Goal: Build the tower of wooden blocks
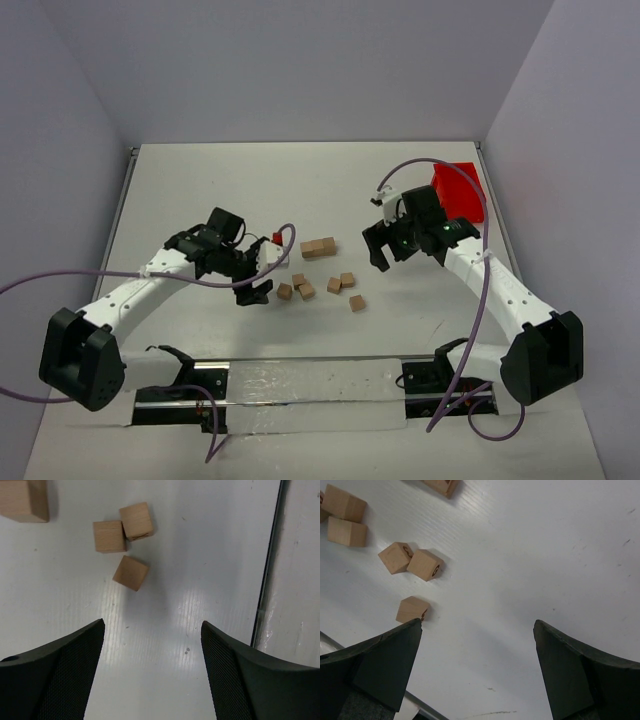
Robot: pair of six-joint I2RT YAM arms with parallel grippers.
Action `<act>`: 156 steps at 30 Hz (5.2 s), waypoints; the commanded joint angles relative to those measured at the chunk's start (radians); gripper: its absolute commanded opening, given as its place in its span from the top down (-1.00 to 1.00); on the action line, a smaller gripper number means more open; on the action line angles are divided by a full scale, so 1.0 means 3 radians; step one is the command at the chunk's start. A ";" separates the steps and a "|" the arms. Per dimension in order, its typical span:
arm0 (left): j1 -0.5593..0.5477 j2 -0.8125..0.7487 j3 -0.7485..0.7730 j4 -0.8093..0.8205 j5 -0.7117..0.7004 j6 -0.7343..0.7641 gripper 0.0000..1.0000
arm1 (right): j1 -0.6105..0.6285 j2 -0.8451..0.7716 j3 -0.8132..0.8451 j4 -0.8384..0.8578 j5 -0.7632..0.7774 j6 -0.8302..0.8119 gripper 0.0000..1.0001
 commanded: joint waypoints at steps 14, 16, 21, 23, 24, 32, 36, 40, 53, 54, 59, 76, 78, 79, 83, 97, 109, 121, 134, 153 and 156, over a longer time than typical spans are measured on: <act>-0.0214 0.1003 0.0348 0.0403 -0.0096 0.0604 -0.54 | -0.0157 0.0031 -0.0288 0.0176 -0.0337 -0.0188 -0.99; -0.0225 0.1054 0.0373 0.0404 -0.0077 0.0653 -0.54 | -0.0159 0.0033 -0.0291 0.0182 -0.0353 -0.0195 -0.99; -0.0274 0.1191 0.0433 0.0430 -0.0071 0.0752 -0.51 | -0.0155 0.0044 -0.0298 0.0194 -0.0376 -0.0196 -0.99; -0.0294 0.1238 0.0452 0.0441 -0.0073 0.0774 -0.49 | -0.0154 0.0057 -0.0290 0.0201 -0.0393 -0.0192 -0.99; -0.0301 0.1263 0.0457 0.0441 -0.0068 0.0781 -0.48 | -0.0154 0.0062 -0.0283 0.0206 -0.0408 -0.0190 -0.99; -0.0391 0.1332 0.0380 0.0486 -0.0108 0.0784 -0.17 | -0.0154 0.0156 -0.0294 0.0263 -0.0445 -0.0179 -0.99; -0.0414 0.1262 0.0281 0.0528 -0.0125 0.0724 0.08 | -0.0154 0.0190 -0.0311 0.0302 -0.0457 -0.0168 -0.99; -0.0414 0.1034 0.0193 0.0585 -0.0219 0.0576 0.65 | -0.0154 0.0192 -0.0329 0.0340 -0.0459 -0.0156 -0.99; -0.0416 0.1229 0.1131 0.0359 -0.0650 -0.0526 1.00 | -0.0167 0.0174 -0.0324 0.0400 -0.0362 -0.0126 -0.99; -0.0416 0.1301 0.1219 0.0380 -0.0707 -0.0592 1.00 | -0.0170 0.0169 -0.0324 0.0398 -0.0345 -0.0119 -0.99; -0.0416 0.1655 0.1624 0.0413 -0.0797 -0.0790 1.00 | -0.0208 0.0159 -0.0341 0.0411 -0.0310 -0.0101 -0.99; -0.0444 0.2169 0.2215 0.0253 -0.0736 -0.0832 0.83 | -0.0356 0.0243 -0.0298 0.0398 -0.0351 -0.0083 -0.99; -0.0464 0.2200 0.2269 0.0232 -0.0725 -0.0817 0.79 | -0.0374 0.0238 -0.0298 0.0398 -0.0366 -0.0083 -0.99; -0.0465 0.2220 0.2289 0.0218 -0.0716 -0.0807 0.78 | -0.0379 0.0238 -0.0298 0.0398 -0.0371 -0.0083 -0.99; -0.0482 0.2303 0.2398 0.0144 -0.0669 -0.0770 0.73 | -0.0405 0.0243 -0.0289 0.0393 -0.0392 -0.0083 -0.99; -0.0506 0.2402 0.2466 0.0089 -0.0529 -0.0675 0.55 | -0.0460 0.0283 -0.0289 0.0383 -0.0447 -0.0088 -0.99; -0.0520 0.2442 0.2511 0.0110 -0.0505 -0.0652 0.49 | -0.0471 0.0315 -0.0292 0.0373 -0.0474 -0.0093 -0.99; -0.0516 0.2482 0.2551 0.0125 -0.0504 -0.0627 0.44 | -0.0471 0.0340 -0.0282 0.0373 -0.0480 -0.0098 -0.99; -0.0526 0.2518 0.2574 0.0119 -0.0495 -0.0614 0.38 | -0.0476 0.0351 -0.0272 0.0362 -0.0484 -0.0100 -0.99; -0.0531 0.2589 0.2612 0.0145 -0.0490 -0.0622 0.30 | -0.0476 0.0381 -0.0267 0.0357 -0.0500 -0.0098 -0.99; -0.0536 0.2591 0.2611 0.0148 -0.0483 -0.0627 0.29 | -0.0476 0.0393 -0.0264 0.0352 -0.0502 -0.0106 -0.99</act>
